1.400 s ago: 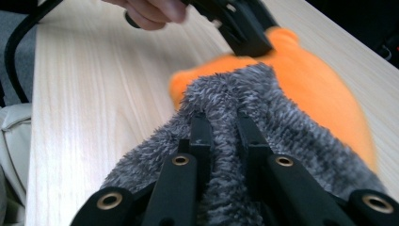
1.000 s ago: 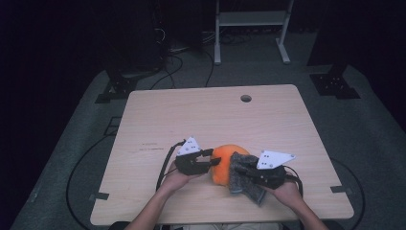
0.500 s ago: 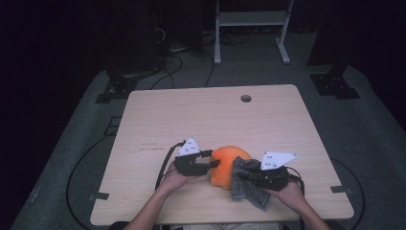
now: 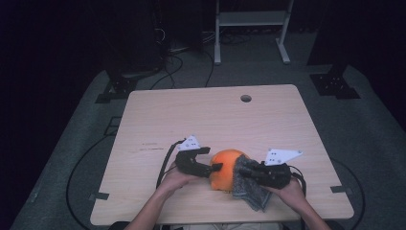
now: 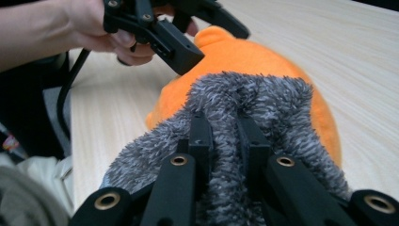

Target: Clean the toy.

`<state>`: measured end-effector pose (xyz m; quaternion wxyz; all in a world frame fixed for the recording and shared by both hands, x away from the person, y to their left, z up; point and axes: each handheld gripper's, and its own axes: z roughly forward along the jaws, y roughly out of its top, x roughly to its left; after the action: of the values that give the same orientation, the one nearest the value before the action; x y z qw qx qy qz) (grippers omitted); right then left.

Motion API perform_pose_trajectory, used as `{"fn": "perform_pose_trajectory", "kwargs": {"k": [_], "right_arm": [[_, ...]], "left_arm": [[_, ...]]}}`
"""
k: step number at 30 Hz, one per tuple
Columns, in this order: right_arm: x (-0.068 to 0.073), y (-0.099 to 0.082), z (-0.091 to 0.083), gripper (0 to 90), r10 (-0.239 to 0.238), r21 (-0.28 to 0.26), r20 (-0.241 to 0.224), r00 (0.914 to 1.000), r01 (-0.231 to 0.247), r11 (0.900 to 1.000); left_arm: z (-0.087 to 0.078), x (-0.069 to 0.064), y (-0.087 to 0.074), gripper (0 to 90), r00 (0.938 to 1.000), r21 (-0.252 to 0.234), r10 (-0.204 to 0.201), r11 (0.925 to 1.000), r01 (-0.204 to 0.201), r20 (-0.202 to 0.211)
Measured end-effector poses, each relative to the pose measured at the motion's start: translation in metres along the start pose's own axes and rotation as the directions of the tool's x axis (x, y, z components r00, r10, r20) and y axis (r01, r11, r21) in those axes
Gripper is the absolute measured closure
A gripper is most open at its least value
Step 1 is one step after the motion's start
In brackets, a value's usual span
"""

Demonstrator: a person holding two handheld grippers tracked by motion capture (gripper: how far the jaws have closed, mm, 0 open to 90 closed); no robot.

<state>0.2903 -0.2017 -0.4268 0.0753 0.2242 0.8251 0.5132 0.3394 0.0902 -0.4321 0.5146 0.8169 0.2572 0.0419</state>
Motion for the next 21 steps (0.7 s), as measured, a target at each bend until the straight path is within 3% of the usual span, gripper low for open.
{"fn": "perform_pose_trajectory", "kwargs": {"k": [2,3,4,6,9,11,12,14,15,17,18,20,21], "right_arm": [[0.003,0.000,-0.001,78.3,-0.018,0.011,0.002,0.9998,0.018,0.9998],[0.003,-0.001,-0.003,78.3,-0.020,0.013,0.003,0.9998,0.020,0.9997],[0.002,-0.001,-0.004,78.3,-0.023,0.012,0.009,0.9997,0.023,0.9997],[0.000,0.000,-0.008,78.3,-0.019,0.008,0.005,0.9998,0.019,0.9998],[-0.005,0.004,-0.018,78.4,-0.011,-0.052,-0.004,0.9999,0.011,0.9986],[-0.012,0.008,-0.026,78.4,0.014,-0.111,0.010,0.9999,-0.013,0.9937],[-0.016,0.009,-0.028,78.4,0.024,-0.117,0.023,0.9994,-0.021,0.9929],[-0.020,0.008,-0.025,78.3,0.038,-0.096,0.036,0.9986,-0.034,0.9948],[-0.021,0.007,-0.022,78.3,0.041,-0.081,0.034,0.9986,-0.038,0.9960],[-0.017,0.005,-0.016,78.4,0.028,-0.058,0.029,0.9992,-0.026,0.9980],[-0.014,0.004,-0.015,78.4,0.026,-0.060,0.020,0.9994,-0.025,0.9979],[-0.009,0.006,-0.014,78.4,0.008,-0.053,0.012,0.9999,-0.007,0.9986],[-0.006,0.006,-0.014,78.4,-0.003,-0.051,0.012,0.9999,0.004,0.9987]], "left_arm": [[0.002,-0.004,0.000,17.4,0.9996,0.000,0.012,0.9999,-0.012,0.024],[0.002,-0.008,0.000,26.7,0.9986,-0.017,0.029,0.9995,-0.028,0.045],[0.002,-0.012,0.000,38.8,0.9977,-0.024,0.062,0.9979,-0.061,0.029],[0.001,-0.017,0.001,50.6,0.9916,-0.035,0.129,0.9911,-0.128,0.014],[-0.001,-0.023,0.003,56.4,0.9808,-0.064,0.192,0.9797,-0.190,0.032],[-0.001,-0.027,0.003,57.0,0.9711,-0.067,0.234,0.9706,-0.231,0.045],[-0.001,-0.027,0.004,56.8,0.9695,-0.064,0.240,0.9693,-0.237,0.047],[-0.001,-0.026,0.004,52.8,0.9734,-0.063,0.223,0.9736,-0.220,0.054],[-0.001,-0.025,0.005,48.0,0.9791,-0.050,0.196,0.9799,-0.193,0.054],[0.001,-0.023,0.007,27.1,0.9913,-0.029,0.126,0.9918,-0.125,0.039],[0.002,-0.023,0.008,19.4,0.9949,-0.010,0.087,0.9962,-0.086,0.051],[0.008,-0.025,0.007,16.5,0.9941,0.030,0.061,0.9975,-0.064,0.090],[0.011,-0.030,0.006,16.5,0.9923,0.043,0.087,0.9949,-0.091,0.088]]}}
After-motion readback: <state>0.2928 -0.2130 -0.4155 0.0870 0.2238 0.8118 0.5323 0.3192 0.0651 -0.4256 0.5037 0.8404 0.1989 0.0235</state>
